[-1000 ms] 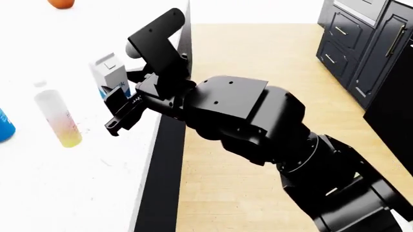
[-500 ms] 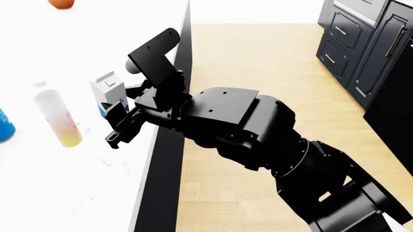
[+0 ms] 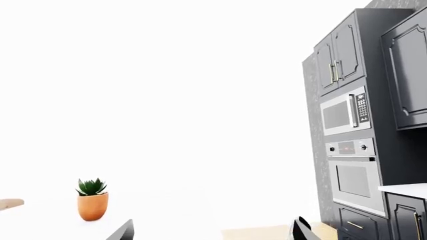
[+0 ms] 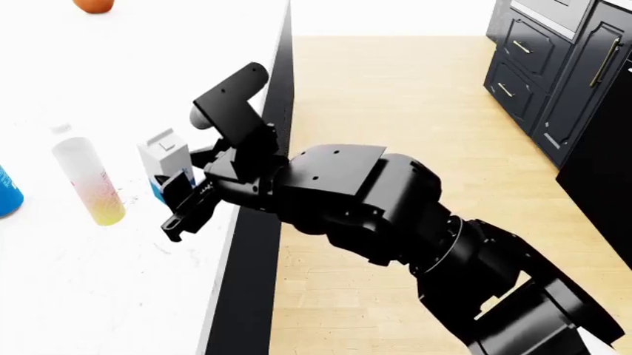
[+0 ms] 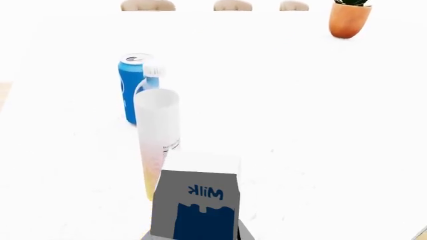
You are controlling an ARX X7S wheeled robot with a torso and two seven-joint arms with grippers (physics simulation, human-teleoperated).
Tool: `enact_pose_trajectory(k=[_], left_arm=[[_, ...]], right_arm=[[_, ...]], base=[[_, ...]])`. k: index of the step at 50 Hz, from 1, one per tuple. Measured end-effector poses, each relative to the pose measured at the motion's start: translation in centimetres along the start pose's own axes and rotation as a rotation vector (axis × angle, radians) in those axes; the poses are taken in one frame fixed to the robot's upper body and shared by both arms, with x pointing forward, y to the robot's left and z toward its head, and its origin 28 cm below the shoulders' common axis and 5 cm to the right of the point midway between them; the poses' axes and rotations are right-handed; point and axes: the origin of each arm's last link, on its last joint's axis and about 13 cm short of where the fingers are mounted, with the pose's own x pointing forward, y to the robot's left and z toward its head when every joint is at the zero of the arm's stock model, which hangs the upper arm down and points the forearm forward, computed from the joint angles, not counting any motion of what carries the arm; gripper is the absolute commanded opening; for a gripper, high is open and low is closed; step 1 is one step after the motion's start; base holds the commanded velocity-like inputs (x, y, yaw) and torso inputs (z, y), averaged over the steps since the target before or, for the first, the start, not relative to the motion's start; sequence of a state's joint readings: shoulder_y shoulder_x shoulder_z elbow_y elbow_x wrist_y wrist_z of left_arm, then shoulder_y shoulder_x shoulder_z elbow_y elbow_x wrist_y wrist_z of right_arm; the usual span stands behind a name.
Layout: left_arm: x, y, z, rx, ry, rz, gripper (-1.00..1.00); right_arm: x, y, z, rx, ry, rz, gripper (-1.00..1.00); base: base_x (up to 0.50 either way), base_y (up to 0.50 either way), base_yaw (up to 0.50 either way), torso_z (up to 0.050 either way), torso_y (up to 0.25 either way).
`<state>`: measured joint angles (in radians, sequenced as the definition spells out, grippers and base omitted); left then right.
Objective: Move the drinks to the dining counter.
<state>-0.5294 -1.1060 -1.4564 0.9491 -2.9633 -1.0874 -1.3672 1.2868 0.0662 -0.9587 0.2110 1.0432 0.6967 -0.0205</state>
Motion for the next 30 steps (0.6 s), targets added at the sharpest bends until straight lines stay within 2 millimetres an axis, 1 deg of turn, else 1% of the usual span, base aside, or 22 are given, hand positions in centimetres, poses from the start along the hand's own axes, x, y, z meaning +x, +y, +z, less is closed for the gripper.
enact_pose_trajectory(k=[20, 21, 30], left_arm=[[0.05, -0.02, -0.08, -0.001, -0.001, -0.001, 1.0], [0.04, -0.01, -0.09, -0.002, 0.0, -0.001, 1.0], [-0.03, 0.02, -0.12, -0.002, 0.0, 0.001, 1.0]], right_arm=[[0.12, 0.12, -0.34, -0.005, 0.025, 0.009, -1.0], [0.13, 0.13, -0.36, -0.005, 0.026, 0.009, 1.0], [0.05, 0.09, 0.18, -0.021, 0.008, 0.007, 1.0]], base=[[0.0, 0.0, 0.0, 0.0, 0.002], [0.0, 0.0, 0.0, 0.0, 0.0], [0.0, 0.0, 0.0, 0.0, 0.0]])
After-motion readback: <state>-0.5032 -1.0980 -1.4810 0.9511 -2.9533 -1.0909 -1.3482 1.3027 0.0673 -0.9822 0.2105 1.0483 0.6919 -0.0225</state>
